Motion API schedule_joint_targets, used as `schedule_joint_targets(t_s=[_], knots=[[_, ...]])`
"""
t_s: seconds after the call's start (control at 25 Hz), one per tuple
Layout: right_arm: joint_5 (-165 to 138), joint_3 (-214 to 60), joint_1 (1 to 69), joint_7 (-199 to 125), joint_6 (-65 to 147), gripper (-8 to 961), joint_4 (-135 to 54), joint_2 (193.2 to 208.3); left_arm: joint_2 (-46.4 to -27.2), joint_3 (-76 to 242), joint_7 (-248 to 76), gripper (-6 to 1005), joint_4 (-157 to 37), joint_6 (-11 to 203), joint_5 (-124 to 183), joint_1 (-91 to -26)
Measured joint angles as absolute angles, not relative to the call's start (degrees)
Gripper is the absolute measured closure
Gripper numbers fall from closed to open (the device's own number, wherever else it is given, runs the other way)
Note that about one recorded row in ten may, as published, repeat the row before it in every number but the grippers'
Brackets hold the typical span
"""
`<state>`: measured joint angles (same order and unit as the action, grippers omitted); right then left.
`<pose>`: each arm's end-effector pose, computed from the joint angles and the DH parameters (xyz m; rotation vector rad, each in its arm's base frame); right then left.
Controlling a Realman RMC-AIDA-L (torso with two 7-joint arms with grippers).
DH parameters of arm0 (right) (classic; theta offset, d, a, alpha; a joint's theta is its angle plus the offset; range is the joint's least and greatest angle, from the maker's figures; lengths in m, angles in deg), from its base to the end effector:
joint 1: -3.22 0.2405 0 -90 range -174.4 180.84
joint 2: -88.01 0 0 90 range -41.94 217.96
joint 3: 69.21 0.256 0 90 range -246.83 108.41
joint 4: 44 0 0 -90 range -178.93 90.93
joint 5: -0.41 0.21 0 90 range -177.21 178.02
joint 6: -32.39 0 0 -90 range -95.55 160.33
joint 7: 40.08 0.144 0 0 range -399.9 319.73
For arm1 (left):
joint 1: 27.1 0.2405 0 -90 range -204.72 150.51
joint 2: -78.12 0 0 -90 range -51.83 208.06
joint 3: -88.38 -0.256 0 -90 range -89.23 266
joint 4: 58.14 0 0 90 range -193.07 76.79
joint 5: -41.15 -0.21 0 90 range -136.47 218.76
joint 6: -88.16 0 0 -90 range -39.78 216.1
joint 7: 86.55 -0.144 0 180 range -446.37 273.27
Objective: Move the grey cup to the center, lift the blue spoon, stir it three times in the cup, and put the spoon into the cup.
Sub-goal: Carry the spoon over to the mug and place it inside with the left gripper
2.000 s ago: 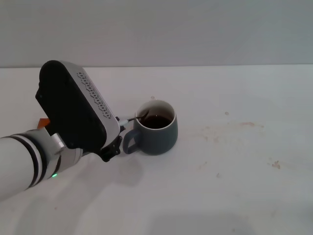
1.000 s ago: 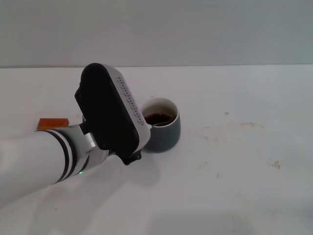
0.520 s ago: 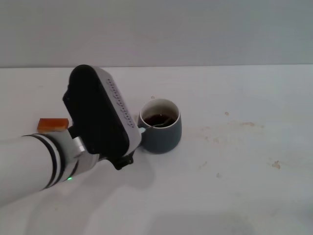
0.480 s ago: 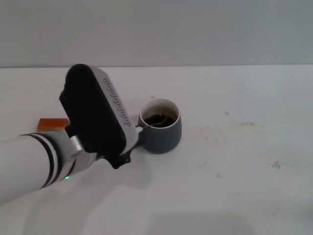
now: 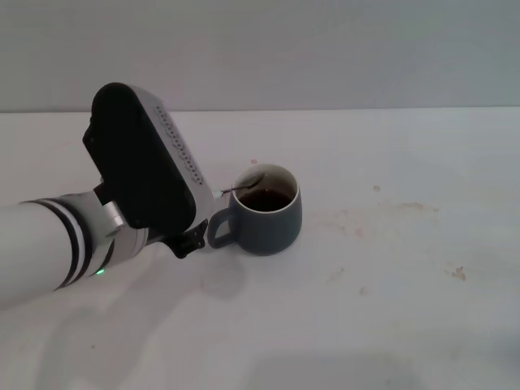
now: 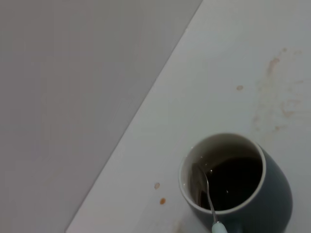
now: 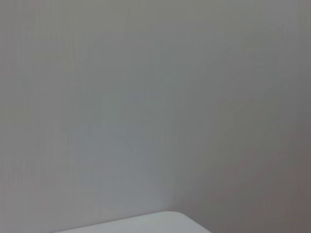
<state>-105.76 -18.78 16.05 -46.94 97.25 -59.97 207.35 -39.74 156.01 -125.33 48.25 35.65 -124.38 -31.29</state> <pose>0.4070 0.2611 0.0155 -1.1417 0.7439 0.4198 -0.1562 0.2943 -0.0194 -2.3567 -0.0684 0.2815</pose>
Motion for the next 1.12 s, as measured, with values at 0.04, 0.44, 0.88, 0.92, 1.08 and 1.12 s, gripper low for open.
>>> schedule_joint_targets(t_s=[0.04,0.44,0.88,0.92,1.08,1.12], knots=[[-105.8,-18.8,16.1,-46.9,97.3,954,-60.0,207.35,-39.74,156.0,-125.3,858,48.0,35.7,-124.4,-31.6],[-105.8,-18.8,15.9,-46.9,97.3,954,-60.3,207.37,-39.83,155.4,-126.8,857,43.0,32.9,-124.3,-37.8],[-105.8,-19.4,15.9,-46.9,97.3,954,-60.4,207.29,-39.91,153.9,-127.5,856,41.9,30.2,-124.4,-40.5],[-105.8,-19.4,15.9,-46.9,97.3,954,-60.4,207.29,-39.91,153.7,-127.6,856,42.1,30.0,-124.4,-40.5],[-105.8,-19.5,16.1,-46.9,97.3,954,-60.6,207.28,-39.89,153.7,-127.6,855,42.7,29.8,-124.3,-40.2],[-105.8,-19.5,16.1,-46.9,97.3,954,-60.8,207.27,-39.87,153.8,-127.6,855,42.8,29.8,-124.3,-40.1]])
